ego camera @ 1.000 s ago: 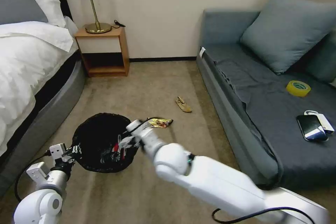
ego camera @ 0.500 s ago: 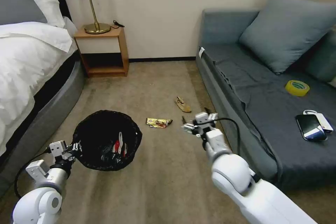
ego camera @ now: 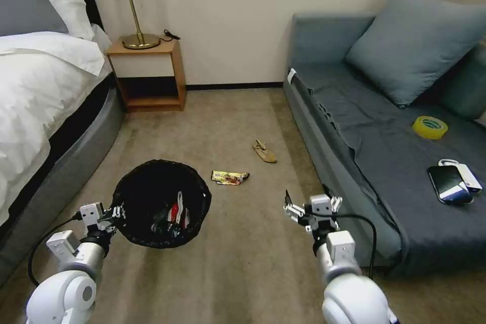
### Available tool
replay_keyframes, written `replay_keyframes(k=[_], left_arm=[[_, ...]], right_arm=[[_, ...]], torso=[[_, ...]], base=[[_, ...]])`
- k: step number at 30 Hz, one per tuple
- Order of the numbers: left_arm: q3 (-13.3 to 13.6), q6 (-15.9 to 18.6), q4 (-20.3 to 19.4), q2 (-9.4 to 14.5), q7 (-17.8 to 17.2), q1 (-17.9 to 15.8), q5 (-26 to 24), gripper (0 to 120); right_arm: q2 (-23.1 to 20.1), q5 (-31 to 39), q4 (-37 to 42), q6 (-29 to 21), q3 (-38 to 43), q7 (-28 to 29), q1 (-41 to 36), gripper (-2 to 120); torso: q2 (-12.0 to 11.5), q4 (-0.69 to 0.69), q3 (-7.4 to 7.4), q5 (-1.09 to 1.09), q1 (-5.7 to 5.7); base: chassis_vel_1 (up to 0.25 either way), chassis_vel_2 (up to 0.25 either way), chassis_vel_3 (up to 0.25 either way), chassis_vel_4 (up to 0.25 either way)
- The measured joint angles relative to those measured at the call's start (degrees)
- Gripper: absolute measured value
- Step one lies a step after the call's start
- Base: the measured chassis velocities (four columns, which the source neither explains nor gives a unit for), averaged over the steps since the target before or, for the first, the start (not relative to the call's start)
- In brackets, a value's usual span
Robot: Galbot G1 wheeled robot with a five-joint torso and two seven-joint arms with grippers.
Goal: Pick up the trash bin, then pick up the garbage on the floor and place it into the trash bin.
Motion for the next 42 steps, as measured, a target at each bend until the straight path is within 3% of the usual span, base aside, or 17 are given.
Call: replay_keyframes(k=[8,17,42], left_arm=[[1.1,0.0,-1.6,-0.3,-0.4,-0.1,0.2,4],[1.2,0.0,-2.5,-0.8,-0.5,0.4,0.2,4],[0.4,-0.4,-2.3,-2.1,-0.6,0.6,0.4,4]], right_arm=[[2.3,-4.8,-0.1,6.3,1.0,-3.7,-4.8,100],[3.8,-7.7,-0.5,9.9,1.1,-5.0,-6.8,100],[2.9,-8.9,-1.3,11.3,-0.2,-8.3,-7.1,100]], torso=[[0.0,-0.01,0.0,0.0,0.0],[0.0,-0.01,0.0,0.0,0.0],[0.0,-0.01,0.0,0.01,0.0]], base=[[0.0,0.0,0.0,0.0],[0.0,0.0,0.0,0.0],[0.0,0.0,0.0,0.0]])
